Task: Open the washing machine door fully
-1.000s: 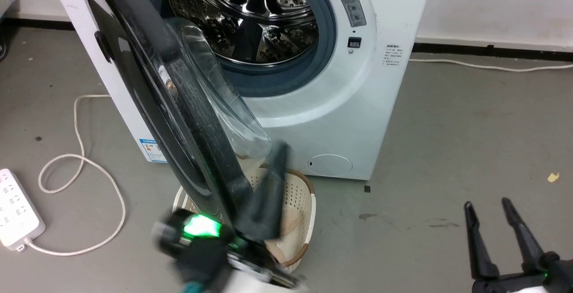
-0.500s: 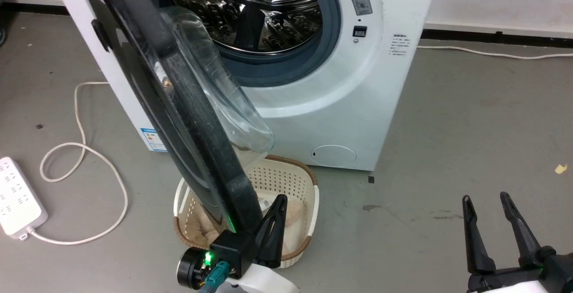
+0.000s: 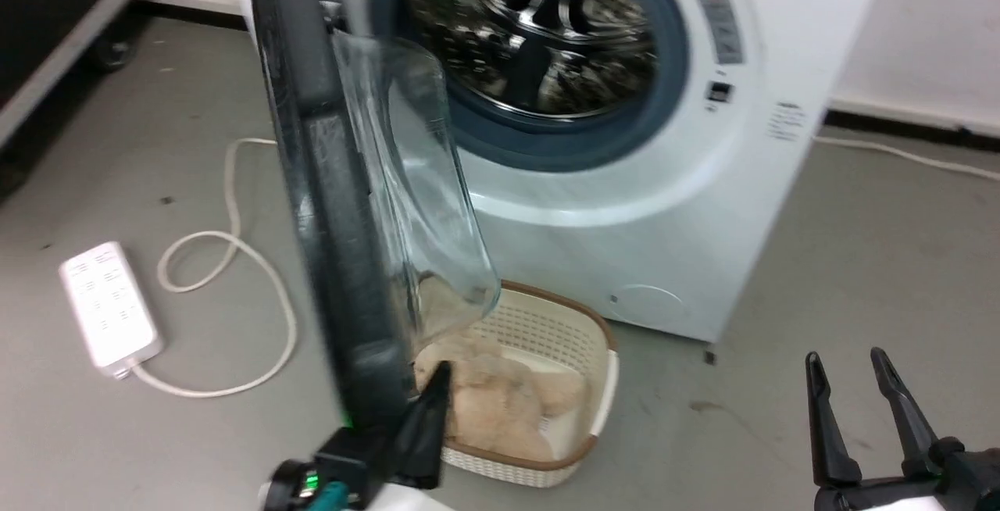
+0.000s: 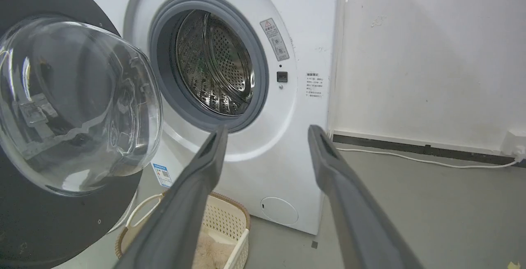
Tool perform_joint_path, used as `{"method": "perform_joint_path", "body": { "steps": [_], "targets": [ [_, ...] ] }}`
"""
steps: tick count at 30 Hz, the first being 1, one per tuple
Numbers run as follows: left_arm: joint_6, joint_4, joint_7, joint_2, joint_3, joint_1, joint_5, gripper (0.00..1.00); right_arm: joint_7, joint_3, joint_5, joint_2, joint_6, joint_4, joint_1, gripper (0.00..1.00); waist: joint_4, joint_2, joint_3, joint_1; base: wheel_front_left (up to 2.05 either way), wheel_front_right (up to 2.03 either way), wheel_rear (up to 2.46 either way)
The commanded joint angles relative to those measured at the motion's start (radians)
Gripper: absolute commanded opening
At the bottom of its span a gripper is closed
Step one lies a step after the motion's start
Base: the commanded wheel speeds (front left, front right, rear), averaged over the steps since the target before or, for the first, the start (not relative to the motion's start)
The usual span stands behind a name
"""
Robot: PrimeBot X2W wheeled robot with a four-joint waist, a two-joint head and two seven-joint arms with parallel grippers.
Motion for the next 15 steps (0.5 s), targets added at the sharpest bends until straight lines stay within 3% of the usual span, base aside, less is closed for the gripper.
{"method": "perform_joint_path", "body": {
  "steps": [1, 10, 15],
  "targets": [
    [0.017, -0.009, 0.005, 0.028, 0.035, 0.018, -0.01, 0.0, -0.005, 0.002, 0.007, 0.003, 0.001, 0.004, 0.011, 1.0, 0.061, -0.0001, -0.029, 0.0001, 0.0, 0.0, 0.0],
    [0.056, -0.063, 0.038, 0.111, 0.138, 0.059, -0.047, 0.0, -0.005, 0.024, 0.02, 0.003, 0.001, 0.011, 0.02, 1.0, 0.202, -0.0001, -0.034, 0.0001, 0.0, 0.0, 0.0],
    [0.073, -0.101, 0.082, 0.164, 0.214, 0.047, -0.085, 0.0, -0.005, 0.046, -0.006, 0.003, 0.001, 0.003, 0.002, 1.0, 0.248, -0.0001, 0.027, 0.0001, 0.0, 0.0, 0.0]
  ]
}}
